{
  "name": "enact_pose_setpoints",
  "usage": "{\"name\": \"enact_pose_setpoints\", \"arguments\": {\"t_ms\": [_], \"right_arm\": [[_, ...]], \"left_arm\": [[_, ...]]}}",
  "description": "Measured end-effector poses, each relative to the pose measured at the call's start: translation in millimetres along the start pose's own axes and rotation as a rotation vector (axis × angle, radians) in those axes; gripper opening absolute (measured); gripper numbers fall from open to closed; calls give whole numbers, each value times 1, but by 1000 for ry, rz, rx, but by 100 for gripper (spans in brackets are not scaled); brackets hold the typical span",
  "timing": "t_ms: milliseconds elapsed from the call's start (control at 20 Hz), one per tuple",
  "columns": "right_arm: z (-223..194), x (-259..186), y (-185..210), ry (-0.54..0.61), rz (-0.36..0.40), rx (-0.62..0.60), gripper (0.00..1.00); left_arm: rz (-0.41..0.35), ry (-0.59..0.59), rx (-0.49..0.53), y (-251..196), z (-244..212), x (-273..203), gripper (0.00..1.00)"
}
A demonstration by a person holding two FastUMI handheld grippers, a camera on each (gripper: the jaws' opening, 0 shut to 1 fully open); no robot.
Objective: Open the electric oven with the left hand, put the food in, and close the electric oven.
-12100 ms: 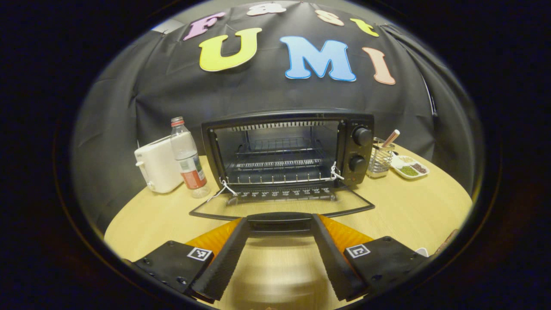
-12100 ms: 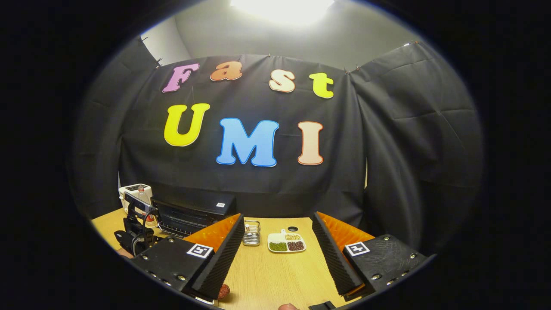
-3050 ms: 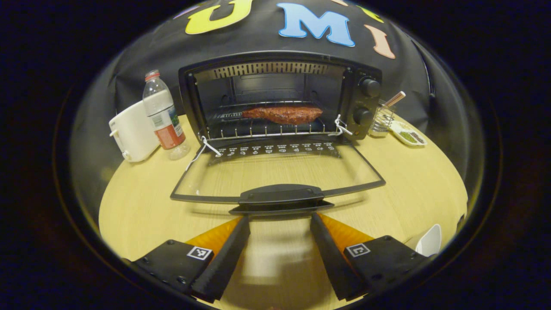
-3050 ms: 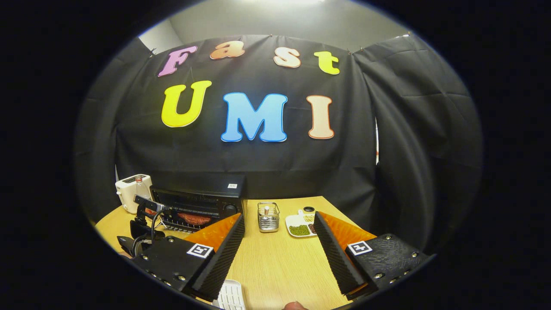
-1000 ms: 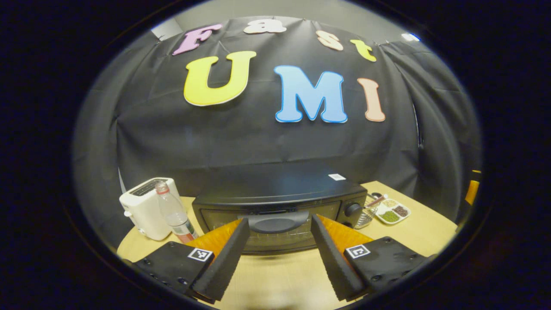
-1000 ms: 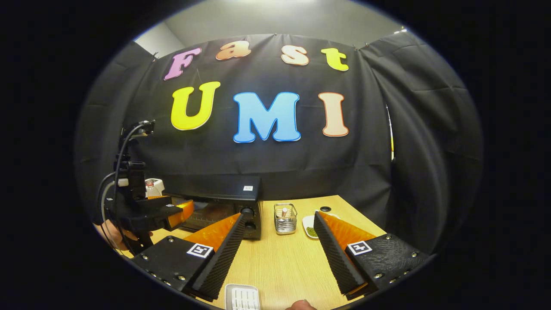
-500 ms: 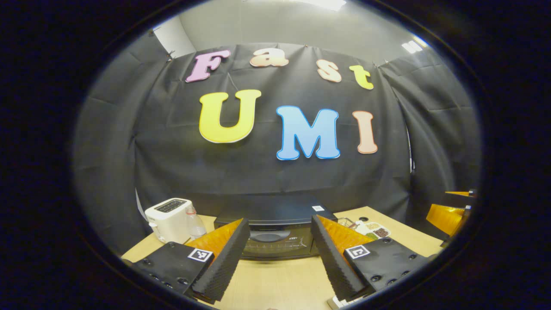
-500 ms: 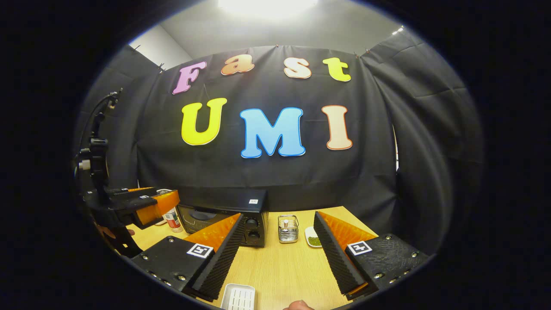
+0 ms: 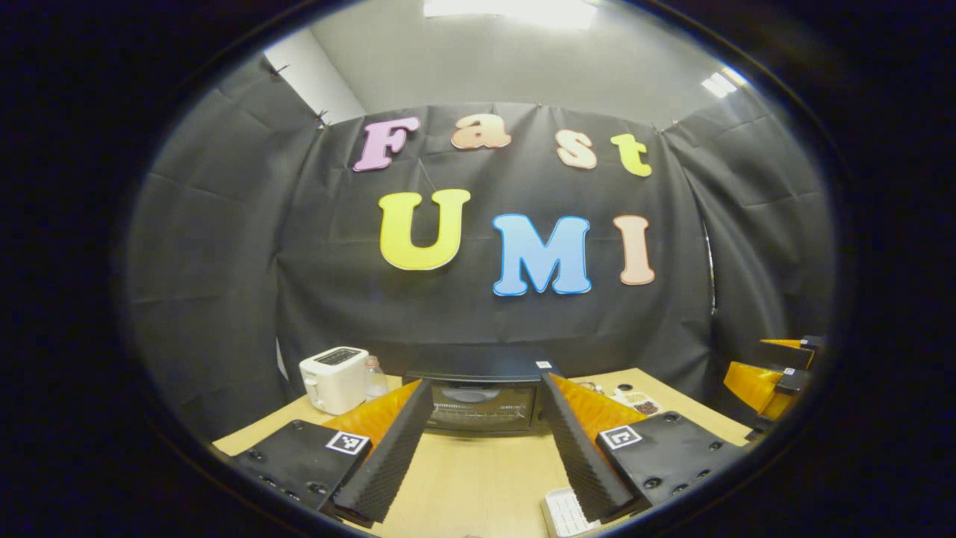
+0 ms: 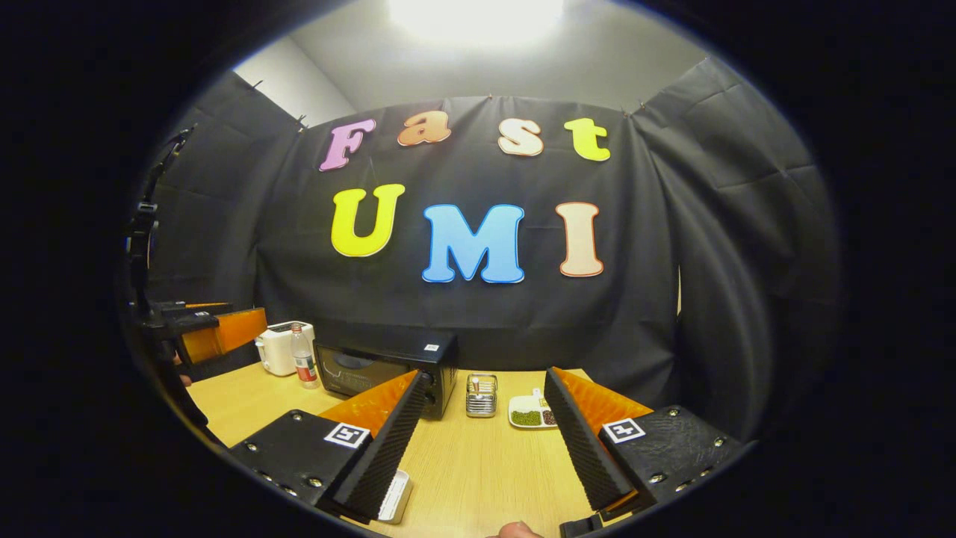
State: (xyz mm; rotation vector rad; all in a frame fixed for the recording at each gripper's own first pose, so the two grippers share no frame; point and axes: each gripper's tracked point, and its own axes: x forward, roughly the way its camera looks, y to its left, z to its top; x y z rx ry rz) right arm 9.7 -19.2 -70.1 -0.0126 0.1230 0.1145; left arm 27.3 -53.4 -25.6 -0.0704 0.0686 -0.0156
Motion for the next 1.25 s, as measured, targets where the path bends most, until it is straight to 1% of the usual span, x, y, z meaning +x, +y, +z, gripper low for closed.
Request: {"name": "enact_pose_setpoints", "arguments": {"t_ms": [150, 300, 450, 650, 750, 850, 1050, 1250], "right_arm": [[1, -14, -3, 9, 25, 10, 98], [12, -29, -7, -21, 11, 32, 98], [20, -35, -2, -49, 16, 43, 97], [26, -34, 15, -69, 26, 47, 98], [24, -27, 25, -60, 31, 52, 97], [34, -26, 36, -77, 39, 65, 98], [35, -24, 45, -77, 36, 73, 97], [40, -22, 45, -81, 24, 75, 97]], "left_arm": [[36, -2, 32, 10, 2, -32, 100], [66, -3, 15, 21, 5, -53, 100], [72, -18, -2, 28, 11, -68, 100], [79, -32, 33, 42, 24, -70, 100], [86, -43, 33, 50, 30, -68, 100], [80, -41, 19, 54, 31, -71, 100], [76, -40, 31, 65, 31, -78, 100], [80, -50, 26, 67, 32, -82, 100]]}}
